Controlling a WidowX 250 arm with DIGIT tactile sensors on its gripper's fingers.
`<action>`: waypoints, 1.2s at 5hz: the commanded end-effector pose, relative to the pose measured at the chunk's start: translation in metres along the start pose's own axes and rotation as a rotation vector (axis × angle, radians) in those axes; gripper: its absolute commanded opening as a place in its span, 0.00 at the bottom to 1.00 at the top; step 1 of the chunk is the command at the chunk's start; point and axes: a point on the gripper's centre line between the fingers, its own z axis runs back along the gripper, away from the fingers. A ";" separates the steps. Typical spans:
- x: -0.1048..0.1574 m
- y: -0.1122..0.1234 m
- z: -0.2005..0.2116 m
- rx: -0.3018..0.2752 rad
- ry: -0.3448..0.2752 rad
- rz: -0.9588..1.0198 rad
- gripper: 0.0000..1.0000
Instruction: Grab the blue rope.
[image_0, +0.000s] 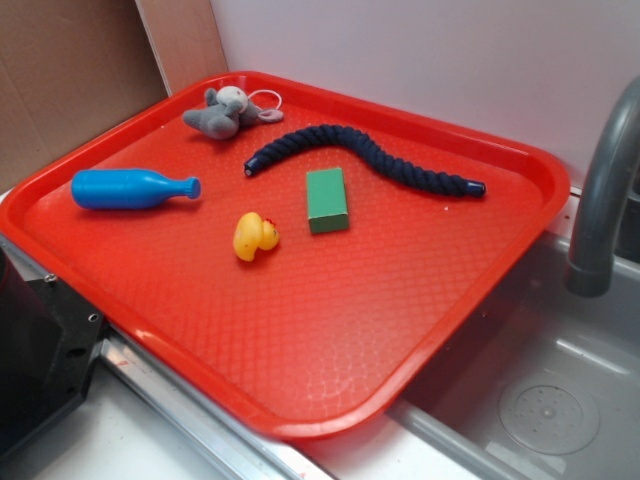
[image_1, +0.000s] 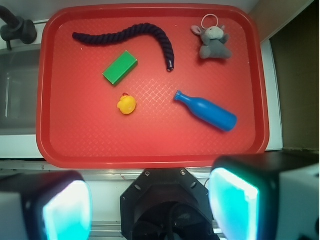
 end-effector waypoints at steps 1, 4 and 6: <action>0.000 0.000 0.000 0.000 0.000 0.000 1.00; 0.133 -0.001 -0.033 0.103 0.017 -0.007 1.00; 0.210 0.031 -0.105 0.140 0.059 -0.316 1.00</action>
